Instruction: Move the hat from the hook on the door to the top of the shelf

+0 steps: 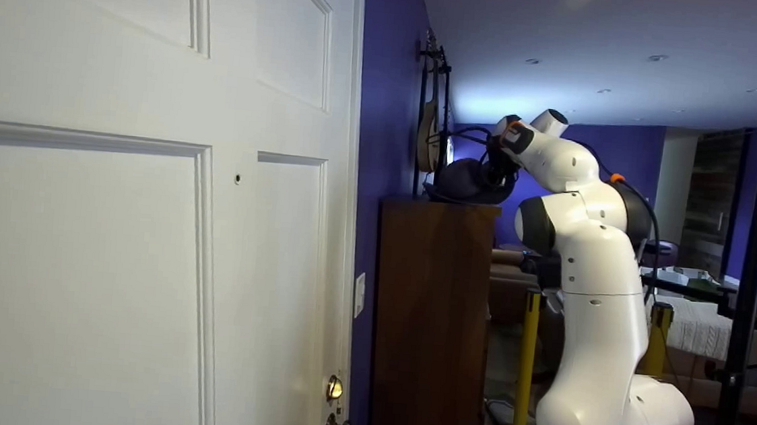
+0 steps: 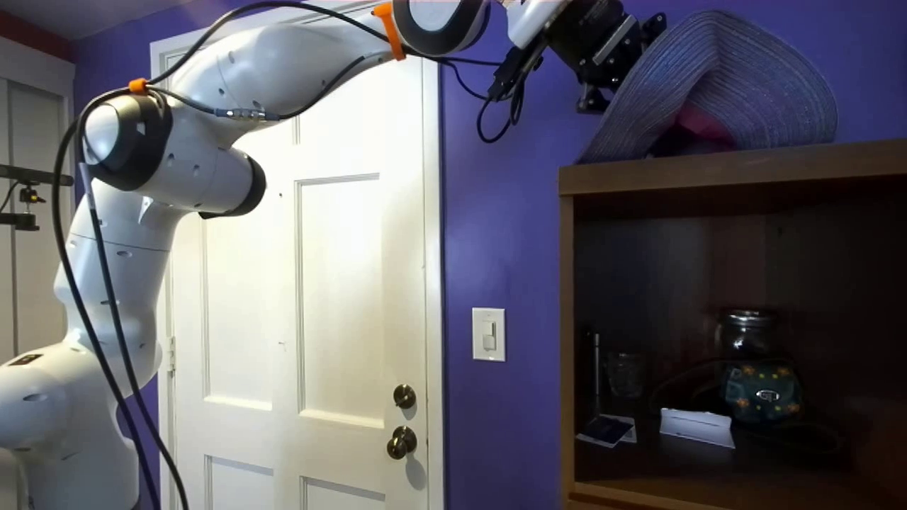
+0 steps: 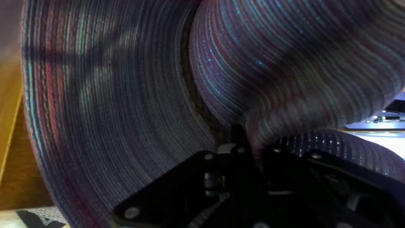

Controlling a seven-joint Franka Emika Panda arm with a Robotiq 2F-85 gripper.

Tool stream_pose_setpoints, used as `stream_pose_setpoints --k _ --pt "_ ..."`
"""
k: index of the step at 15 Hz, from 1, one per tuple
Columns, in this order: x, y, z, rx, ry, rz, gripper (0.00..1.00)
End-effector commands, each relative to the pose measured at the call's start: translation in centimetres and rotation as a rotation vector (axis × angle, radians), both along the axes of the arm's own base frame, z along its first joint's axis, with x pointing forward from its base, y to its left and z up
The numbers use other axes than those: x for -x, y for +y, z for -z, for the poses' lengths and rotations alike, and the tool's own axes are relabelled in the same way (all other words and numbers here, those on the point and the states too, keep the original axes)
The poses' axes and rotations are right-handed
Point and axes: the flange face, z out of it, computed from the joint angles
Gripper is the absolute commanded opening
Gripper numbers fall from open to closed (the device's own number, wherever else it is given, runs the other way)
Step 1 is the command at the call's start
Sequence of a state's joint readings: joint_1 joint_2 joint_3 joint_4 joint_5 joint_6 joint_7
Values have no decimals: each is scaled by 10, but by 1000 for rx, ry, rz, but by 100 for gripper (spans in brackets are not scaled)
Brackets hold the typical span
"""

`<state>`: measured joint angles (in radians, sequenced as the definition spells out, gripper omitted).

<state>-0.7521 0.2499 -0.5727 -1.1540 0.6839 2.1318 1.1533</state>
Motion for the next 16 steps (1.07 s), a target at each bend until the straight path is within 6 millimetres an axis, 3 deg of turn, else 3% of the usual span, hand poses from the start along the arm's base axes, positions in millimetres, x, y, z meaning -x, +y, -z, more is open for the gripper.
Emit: stream_pose_setpoints --k 1,9,10,12,16 --pt "-12 2 -10 -14 -60 -43 2" --pt "-32 11 -3 -53 -42 -93 2" --pt "-31 12 -3 -55 -39 -86 32" --pt "-30 14 -7 -54 -46 -93 40" --pt "-32 22 -20 -43 -57 -119 66"
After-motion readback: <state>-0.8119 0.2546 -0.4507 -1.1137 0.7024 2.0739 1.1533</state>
